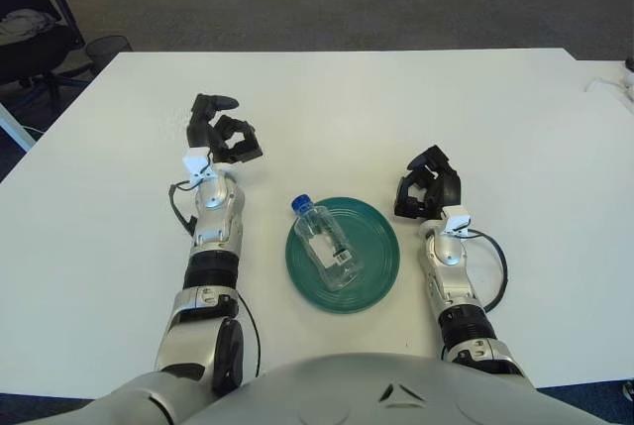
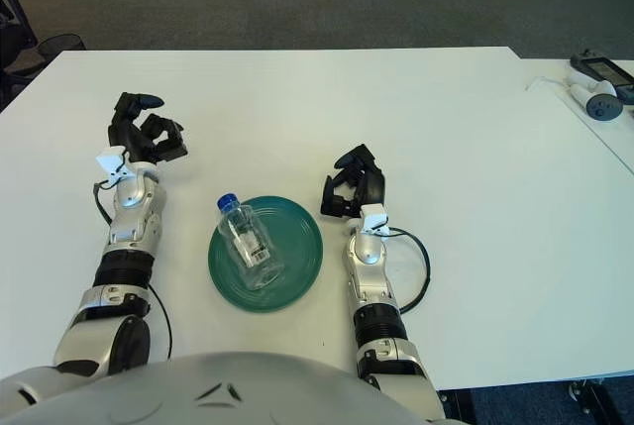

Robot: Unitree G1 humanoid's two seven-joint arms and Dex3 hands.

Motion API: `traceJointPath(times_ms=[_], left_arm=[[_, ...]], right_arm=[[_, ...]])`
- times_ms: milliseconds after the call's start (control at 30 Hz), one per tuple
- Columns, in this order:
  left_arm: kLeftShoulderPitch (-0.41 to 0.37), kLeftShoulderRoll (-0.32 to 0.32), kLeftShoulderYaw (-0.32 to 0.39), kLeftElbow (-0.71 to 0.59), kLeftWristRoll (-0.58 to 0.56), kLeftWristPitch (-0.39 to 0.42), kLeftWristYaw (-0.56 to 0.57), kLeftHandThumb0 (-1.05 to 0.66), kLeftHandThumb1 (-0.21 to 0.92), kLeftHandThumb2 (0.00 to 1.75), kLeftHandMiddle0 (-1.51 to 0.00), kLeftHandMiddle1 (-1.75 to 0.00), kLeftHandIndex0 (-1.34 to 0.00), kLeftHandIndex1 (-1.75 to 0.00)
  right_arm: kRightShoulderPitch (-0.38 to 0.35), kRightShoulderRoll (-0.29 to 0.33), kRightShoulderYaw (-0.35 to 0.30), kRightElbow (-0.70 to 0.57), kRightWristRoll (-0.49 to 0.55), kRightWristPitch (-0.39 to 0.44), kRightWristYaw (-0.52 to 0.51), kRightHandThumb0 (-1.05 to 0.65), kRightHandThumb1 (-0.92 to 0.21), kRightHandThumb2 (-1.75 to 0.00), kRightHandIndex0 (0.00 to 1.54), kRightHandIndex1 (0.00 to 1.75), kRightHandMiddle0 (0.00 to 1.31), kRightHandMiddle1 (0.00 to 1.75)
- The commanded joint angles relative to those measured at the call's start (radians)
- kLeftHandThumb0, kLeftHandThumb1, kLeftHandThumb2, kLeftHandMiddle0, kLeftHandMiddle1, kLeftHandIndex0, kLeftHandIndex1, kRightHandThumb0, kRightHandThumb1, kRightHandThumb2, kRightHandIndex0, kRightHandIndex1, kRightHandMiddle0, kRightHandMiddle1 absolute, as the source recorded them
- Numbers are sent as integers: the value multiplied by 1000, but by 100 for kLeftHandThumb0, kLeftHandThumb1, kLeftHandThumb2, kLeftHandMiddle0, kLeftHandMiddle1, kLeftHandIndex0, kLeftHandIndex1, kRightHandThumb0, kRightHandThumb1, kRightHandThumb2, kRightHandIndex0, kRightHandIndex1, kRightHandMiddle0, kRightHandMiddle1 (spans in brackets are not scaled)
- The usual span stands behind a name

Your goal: Put the bottle into the plate.

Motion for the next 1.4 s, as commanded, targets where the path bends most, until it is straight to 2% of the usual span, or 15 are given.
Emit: traceJointPath(times_ms=[0,233,533,700,867,1067,1367], left_arm=[[12,32,-13,27,16,17,-43,0,-4,169,-90,-165,-66,-175],[48,66,-48,49,40,19,-114,0,-9,174,-94,-163,-70,-175],[58,73,-89,141,97,-22,-128,0,-10,174,-95,-163,-70,-175],[35,59,-103,267,123,-73,-110,0,-10,174,-95,-163,-70,-175],[29,54,-111,333,128,-138,-120,0,-9,174,-94,-164,-70,-175],[34,37,-128,369,137,-201,-122,0,-7,172,-92,-166,-68,-175],[41,18,-147,394,147,-253,-115,0,-8,174,-93,-166,-69,-175]], right_arm=[[110,1,-12,80,1,21,-13,0,-4,-160,85,163,60,175],[103,-2,-7,87,-13,24,-30,0,-3,-162,85,165,61,175],[99,-3,-11,89,0,17,-23,0,-4,-161,84,166,60,175],[103,-4,-14,72,1,27,-29,0,-4,-160,84,165,59,175],[107,-5,-12,59,4,31,-22,0,-5,-160,84,166,59,175],[104,-10,-12,60,6,35,-13,0,-5,-159,84,165,59,175],[103,-10,-15,59,2,37,-18,0,-4,-161,84,166,60,175]])
